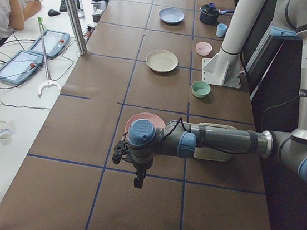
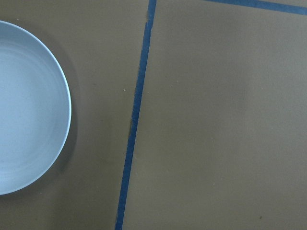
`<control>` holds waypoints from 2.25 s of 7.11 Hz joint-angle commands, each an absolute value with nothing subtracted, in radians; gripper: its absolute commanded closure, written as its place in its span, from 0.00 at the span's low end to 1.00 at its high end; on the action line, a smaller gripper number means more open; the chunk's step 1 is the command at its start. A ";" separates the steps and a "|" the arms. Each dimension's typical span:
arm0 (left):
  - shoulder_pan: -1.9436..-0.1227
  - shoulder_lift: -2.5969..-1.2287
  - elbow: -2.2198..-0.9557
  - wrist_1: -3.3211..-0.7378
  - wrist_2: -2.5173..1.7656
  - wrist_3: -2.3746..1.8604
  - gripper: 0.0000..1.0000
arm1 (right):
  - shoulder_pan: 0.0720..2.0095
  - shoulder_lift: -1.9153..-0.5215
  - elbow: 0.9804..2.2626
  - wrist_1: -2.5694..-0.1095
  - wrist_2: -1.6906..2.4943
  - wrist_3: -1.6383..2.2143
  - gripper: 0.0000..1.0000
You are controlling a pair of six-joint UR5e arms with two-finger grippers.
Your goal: Stack three plates with pink and blue
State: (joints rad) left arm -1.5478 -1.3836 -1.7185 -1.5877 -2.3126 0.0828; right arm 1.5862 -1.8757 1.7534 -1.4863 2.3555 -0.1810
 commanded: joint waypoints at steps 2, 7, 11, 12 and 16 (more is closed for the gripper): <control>-1.545 -1.385 -1.720 -1.594 -2.312 0.084 0.00 | 1.586 -1.876 1.753 -1.485 2.356 -0.181 0.00; -1.545 -1.474 -1.712 -1.707 -2.315 0.074 0.00 | 1.586 -1.876 1.755 -1.445 2.388 -0.178 0.00; -1.282 -1.447 -1.689 -1.995 -2.306 -0.317 0.00 | 1.586 -1.876 1.753 -1.447 2.390 -0.178 0.00; -1.211 -1.447 -1.624 -2.160 -2.304 -0.485 0.00 | 1.586 -1.876 1.752 -1.447 2.390 -0.178 0.00; -1.046 -1.480 -1.485 -2.342 -2.286 -0.703 0.00 | 1.586 -1.876 1.749 -1.447 2.388 -0.179 0.00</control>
